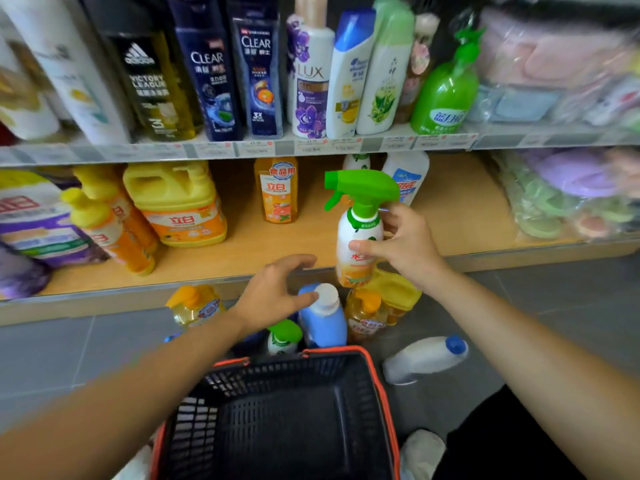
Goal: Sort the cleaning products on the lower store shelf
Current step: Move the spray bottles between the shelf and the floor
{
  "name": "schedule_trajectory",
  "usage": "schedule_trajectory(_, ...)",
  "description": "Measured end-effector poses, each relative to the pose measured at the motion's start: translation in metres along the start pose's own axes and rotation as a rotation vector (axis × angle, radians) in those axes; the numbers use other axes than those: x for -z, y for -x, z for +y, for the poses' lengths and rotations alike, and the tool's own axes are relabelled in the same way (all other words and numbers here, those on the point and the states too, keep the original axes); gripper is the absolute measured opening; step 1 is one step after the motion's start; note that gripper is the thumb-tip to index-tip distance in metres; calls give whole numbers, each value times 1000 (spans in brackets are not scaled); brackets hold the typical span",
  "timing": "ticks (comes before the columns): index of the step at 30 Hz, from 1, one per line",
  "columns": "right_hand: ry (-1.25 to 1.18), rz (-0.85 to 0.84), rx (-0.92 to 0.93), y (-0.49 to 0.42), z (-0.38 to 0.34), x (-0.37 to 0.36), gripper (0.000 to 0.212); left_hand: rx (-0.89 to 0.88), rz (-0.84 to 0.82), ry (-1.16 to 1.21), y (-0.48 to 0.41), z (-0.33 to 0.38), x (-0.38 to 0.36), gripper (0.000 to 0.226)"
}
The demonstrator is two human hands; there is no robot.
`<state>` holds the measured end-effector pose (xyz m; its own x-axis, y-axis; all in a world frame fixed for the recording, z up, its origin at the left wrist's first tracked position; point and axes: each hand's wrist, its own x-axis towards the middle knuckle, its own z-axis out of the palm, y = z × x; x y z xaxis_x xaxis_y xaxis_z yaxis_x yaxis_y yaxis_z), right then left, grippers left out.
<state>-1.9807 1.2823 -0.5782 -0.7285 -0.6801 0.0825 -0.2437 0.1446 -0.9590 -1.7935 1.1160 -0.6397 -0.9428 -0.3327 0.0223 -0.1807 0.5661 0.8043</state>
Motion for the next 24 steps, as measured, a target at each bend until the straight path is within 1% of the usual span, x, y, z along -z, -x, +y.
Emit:
schedule_trajectory(2, -64, -17, 9, 17, -12, -8, 72, 9, 50, 100, 16, 20, 23, 64)
schedule_trajectory(5, -158, -82, 19, 44, -30, -21, 65, -4, 132, 299, 40, 59, 53, 62)
schedule_trajectory(7, -188, -148, 31, 61, -39, -30, 65, -45, 156, 407, 56, 85, 69, 60)
schedule_trajectory(9, -186, -209, 49, 77, -45, -39, 62, -97, 154, 473, 72, 106, 81, 51)
schedule_trajectory(12, -193, -287, 49, 99, -49, -49, 49, -152, 189, 488, 93, 120, 86, 38)
schedule_trajectory(14, -213, -319, 36, 111, -49, -52, 43, -189, 290, 400, 102, 119, 83, 29)
schedule_trajectory(17, -240, -359, 23, 121, -46, -57, 45, -251, 435, 206, 111, 111, 81, 26)
schedule_trajectory(19, -268, -391, 5, 124, -42, -60, 46, -328, 463, 98, 114, 106, 85, 30)
schedule_trajectory(21, -282, -413, -25, 125, -39, -60, 49, -451, 465, -72, 116, 101, 91, 32)
schedule_trajectory(22, -285, -420, -42, 125, -38, -60, 50, -518, 470, -147, 116, 98, 93, 31)
schedule_trajectory(24, -298, -438, -75, 126, -37, -60, 50, -612, 481, -212, 113, 95, 97, 26)
